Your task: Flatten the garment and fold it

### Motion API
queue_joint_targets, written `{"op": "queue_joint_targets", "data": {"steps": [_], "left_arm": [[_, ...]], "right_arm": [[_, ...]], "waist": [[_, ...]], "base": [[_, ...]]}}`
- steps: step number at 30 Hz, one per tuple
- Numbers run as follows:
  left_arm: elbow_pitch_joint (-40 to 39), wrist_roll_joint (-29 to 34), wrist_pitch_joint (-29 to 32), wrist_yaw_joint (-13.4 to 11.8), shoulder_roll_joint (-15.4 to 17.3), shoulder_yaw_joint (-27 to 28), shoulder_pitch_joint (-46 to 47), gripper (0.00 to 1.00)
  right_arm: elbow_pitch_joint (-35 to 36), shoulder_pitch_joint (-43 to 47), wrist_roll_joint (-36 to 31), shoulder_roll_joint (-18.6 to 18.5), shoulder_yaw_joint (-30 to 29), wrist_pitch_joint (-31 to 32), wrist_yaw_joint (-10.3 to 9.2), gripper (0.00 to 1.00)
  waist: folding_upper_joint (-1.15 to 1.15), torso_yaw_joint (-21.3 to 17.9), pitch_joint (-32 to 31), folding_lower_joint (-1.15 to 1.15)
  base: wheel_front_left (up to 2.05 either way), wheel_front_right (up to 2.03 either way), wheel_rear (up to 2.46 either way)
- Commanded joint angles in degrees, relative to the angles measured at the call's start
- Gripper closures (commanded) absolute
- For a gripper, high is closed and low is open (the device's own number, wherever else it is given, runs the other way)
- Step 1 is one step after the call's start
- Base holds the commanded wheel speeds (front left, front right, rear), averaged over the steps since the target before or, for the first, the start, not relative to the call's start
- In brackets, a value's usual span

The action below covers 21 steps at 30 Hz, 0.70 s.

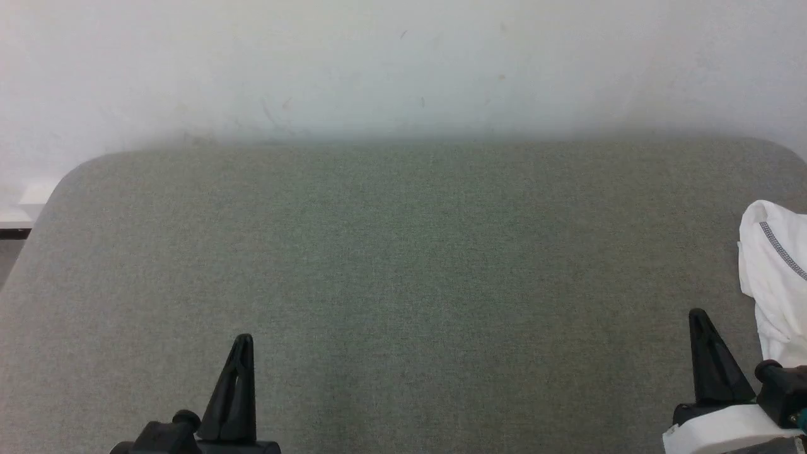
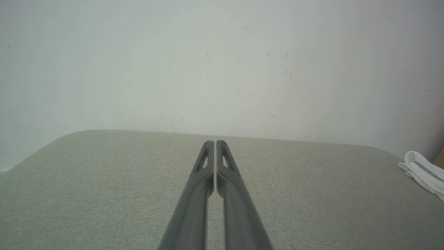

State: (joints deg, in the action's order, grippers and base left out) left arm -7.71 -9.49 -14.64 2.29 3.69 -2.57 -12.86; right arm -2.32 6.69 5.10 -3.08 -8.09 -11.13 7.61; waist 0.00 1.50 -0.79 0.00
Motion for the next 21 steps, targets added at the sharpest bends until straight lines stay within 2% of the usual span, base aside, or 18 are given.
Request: {"op": "queue_joint_targets", "data": {"steps": [1, 21], "left_arm": [[0.06, 0.07, 0.11, -0.02, -0.01, 0.01, 0.10, 1.00], [1.29, 1.59, 2.45, -0.38, -0.13, 0.42, 2.15, 1.00]], "right_arm": [[0.02, -0.05, -0.04, -0.01, 0.05, 0.08, 0.00, 1.00], [0.39, -1.12, -0.85, 0.02, 1.34, 1.86, -0.02, 1.00]], "waist": [[0.00, -0.01, 0.01, 0.00], [0.00, -0.25, 0.13, 0.00]], "base": [[0.00, 0.00, 0.00], [0.00, 0.00, 0.00]]}}
